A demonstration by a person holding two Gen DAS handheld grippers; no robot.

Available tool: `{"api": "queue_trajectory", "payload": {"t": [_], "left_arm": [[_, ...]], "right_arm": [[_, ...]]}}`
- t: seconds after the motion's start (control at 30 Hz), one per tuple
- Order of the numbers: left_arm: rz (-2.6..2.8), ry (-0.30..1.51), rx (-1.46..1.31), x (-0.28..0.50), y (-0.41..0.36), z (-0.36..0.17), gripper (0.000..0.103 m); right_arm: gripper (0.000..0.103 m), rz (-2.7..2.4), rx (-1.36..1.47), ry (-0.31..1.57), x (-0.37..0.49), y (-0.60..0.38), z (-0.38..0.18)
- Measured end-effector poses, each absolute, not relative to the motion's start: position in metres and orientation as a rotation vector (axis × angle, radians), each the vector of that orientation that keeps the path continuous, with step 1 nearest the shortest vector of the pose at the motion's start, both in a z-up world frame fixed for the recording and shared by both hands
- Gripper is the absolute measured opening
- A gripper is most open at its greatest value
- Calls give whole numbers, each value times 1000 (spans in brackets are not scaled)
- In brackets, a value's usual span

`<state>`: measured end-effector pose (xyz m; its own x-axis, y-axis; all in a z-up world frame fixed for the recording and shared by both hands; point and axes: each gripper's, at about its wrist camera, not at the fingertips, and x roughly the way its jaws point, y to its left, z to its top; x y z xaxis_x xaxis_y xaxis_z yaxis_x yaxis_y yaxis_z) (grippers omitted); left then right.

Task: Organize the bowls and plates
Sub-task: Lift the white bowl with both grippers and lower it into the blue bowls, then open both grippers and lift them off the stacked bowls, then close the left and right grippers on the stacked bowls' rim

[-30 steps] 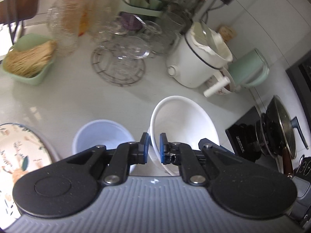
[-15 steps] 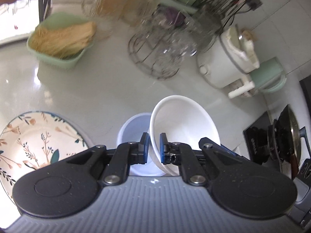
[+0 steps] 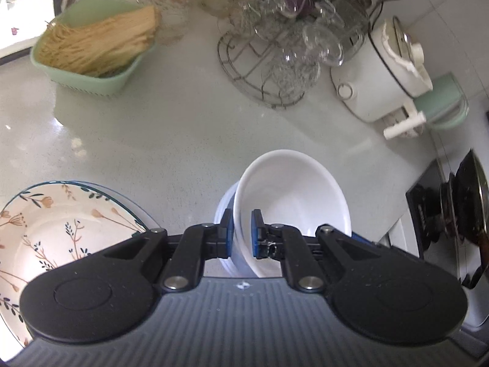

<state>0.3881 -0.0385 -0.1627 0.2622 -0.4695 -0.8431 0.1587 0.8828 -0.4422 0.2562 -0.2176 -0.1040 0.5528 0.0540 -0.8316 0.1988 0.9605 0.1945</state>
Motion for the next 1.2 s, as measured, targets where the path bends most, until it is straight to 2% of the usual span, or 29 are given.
{"api": "queue_trajectory", "payload": {"t": [0.57,0.63,0.67,0.73,0.8,1.2], "left_arm": [[-467,1302,-225,401,-37,-167,12],[-464,1303,-223,401,-36,-164,22],[-465,1296,-226,399,-35,-162,30],[-465,1288,-220,399,-34,-161,39],[-463,1289,-220,399,-34,-162,42],[-442,1299,-214,403,-40,-185,46]], "right_arm": [[18,-127,255,1008,259,-210,-111],[19,-137,261,1004,259,-211,-109],[21,-146,260,1002,259,-211,-108],[50,-156,277,988,258,-213,-105],[59,-147,294,968,256,-214,-103],[58,-134,342,952,256,-226,-109]]}}
